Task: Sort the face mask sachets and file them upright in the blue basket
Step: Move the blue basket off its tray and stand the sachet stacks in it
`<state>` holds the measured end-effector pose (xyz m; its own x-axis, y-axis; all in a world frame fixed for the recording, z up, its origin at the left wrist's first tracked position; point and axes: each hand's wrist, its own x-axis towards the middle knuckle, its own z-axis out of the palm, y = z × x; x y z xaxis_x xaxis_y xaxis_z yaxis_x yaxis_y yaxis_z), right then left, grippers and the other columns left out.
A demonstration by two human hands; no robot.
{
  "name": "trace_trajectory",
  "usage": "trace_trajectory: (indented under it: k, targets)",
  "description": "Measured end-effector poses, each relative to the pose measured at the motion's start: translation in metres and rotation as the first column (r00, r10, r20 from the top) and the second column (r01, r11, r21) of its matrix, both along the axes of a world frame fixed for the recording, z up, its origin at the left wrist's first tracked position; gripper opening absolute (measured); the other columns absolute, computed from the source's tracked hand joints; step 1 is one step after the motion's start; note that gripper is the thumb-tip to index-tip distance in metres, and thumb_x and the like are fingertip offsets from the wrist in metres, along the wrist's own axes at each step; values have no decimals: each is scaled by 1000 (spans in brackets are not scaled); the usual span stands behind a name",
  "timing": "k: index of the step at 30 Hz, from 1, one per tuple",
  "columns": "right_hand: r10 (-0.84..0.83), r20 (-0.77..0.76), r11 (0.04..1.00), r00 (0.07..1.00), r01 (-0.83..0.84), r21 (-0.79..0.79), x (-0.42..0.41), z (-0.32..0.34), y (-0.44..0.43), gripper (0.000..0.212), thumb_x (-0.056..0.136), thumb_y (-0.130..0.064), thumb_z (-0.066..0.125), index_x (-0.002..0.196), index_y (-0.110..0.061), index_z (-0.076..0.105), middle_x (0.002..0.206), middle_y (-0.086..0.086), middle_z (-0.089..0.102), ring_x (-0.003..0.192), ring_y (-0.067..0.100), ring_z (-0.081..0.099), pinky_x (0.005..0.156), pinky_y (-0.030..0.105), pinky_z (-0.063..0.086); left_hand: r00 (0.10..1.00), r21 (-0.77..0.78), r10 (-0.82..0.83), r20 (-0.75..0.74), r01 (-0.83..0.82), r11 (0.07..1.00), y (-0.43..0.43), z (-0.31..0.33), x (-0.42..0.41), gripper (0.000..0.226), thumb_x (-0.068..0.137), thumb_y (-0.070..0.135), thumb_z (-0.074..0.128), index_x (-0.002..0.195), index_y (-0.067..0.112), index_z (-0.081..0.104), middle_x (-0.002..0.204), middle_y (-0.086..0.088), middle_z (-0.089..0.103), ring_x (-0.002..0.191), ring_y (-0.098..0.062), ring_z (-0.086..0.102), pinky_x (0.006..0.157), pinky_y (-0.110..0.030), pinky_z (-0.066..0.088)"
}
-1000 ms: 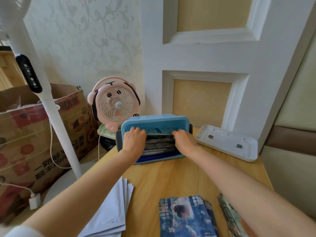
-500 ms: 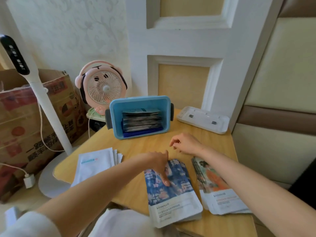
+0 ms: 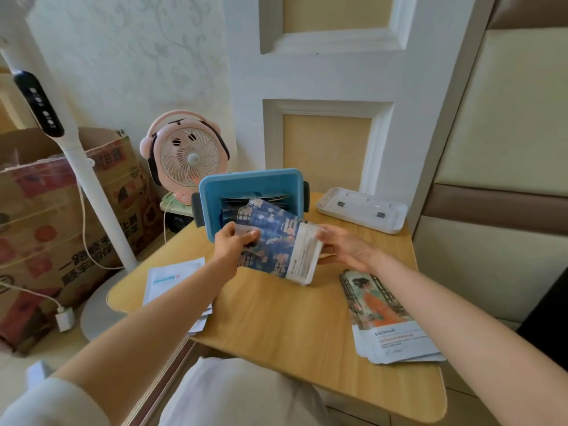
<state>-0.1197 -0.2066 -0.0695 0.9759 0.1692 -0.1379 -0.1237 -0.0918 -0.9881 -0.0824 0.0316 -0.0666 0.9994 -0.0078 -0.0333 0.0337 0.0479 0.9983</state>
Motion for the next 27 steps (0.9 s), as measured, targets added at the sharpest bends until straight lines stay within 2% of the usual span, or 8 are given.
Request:
trace_trajectory:
  k: [3, 7, 9, 12, 14, 18, 23, 27]
  targets:
    - [-200, 104, 969, 974, 212, -127, 8, -8, 19, 48, 76, -19, 75, 119, -13, 55, 112, 9, 66, 108, 27, 62, 90, 43, 52, 999, -77, -23, -37, 20, 997, 0, -15, -4, 16, 84, 14, 66, 92, 13, 53, 94, -5, 65, 83, -20, 66, 60, -29, 54]
    - [-381, 365, 862, 850, 469, -193, 14, -1, 30, 24, 78, -10, 71, 100, -10, 60, 94, -6, 62, 90, 10, 57, 69, 21, 45, 992, 97, -115, 58, 109, 989, 7, -22, 2, 30, 83, 6, 66, 110, 11, 53, 99, 1, 66, 88, -10, 63, 67, -22, 48]
    - [-358, 329, 882, 874, 432, -187, 15, -4, 27, 29, 79, -12, 71, 104, -10, 57, 97, -6, 60, 92, 8, 54, 75, 24, 45, 985, 158, -163, 55, 152, 976, 9, -25, 6, 34, 83, 3, 65, 113, 7, 51, 100, 0, 65, 91, -11, 62, 68, -20, 46]
    - [-260, 153, 911, 953, 295, -288, 13, -22, 27, 48, 80, -13, 70, 124, -10, 51, 125, 7, 59, 119, 23, 51, 99, 42, 44, 971, 136, -235, -41, 238, 962, 7, -37, 6, 41, 85, 1, 62, 123, 2, 47, 107, -7, 63, 104, -26, 60, 72, -26, 49]
    - [-290, 182, 889, 940, 335, -312, 13, -29, 29, 46, 83, -10, 66, 127, -10, 51, 130, 10, 56, 124, 25, 48, 103, 42, 41, 967, 111, -252, -39, 255, 960, 3, -40, 5, 35, 89, 0, 56, 123, 2, 47, 103, -4, 64, 103, -26, 60, 75, -28, 50]
    - [-329, 271, 880, 905, 398, -260, 12, -22, 28, 49, 82, -8, 67, 127, -8, 48, 129, 10, 56, 123, 23, 49, 99, 35, 40, 972, 105, -233, 24, 230, 968, 0, -29, 7, 35, 87, 0, 58, 117, 9, 44, 100, 0, 62, 93, -16, 60, 73, -26, 48]
    - [-237, 310, 759, 921, 374, -532, 14, -22, 23, 44, 82, -18, 69, 122, -11, 54, 124, 6, 61, 117, 23, 56, 92, 35, 50, 975, 139, -219, -20, 220, 966, 0, -32, 8, 35, 90, 5, 56, 121, 4, 40, 107, -8, 60, 88, -13, 59, 63, -21, 46]
    - [-284, 402, 661, 871, 481, -576, 14, -13, 21, 42, 81, -23, 71, 117, -5, 57, 118, 8, 63, 110, 24, 58, 84, 29, 46, 977, 169, -208, 42, 198, 966, -3, -28, 7, 27, 95, 4, 48, 121, 4, 39, 102, -4, 63, 91, -15, 60, 65, -20, 47]
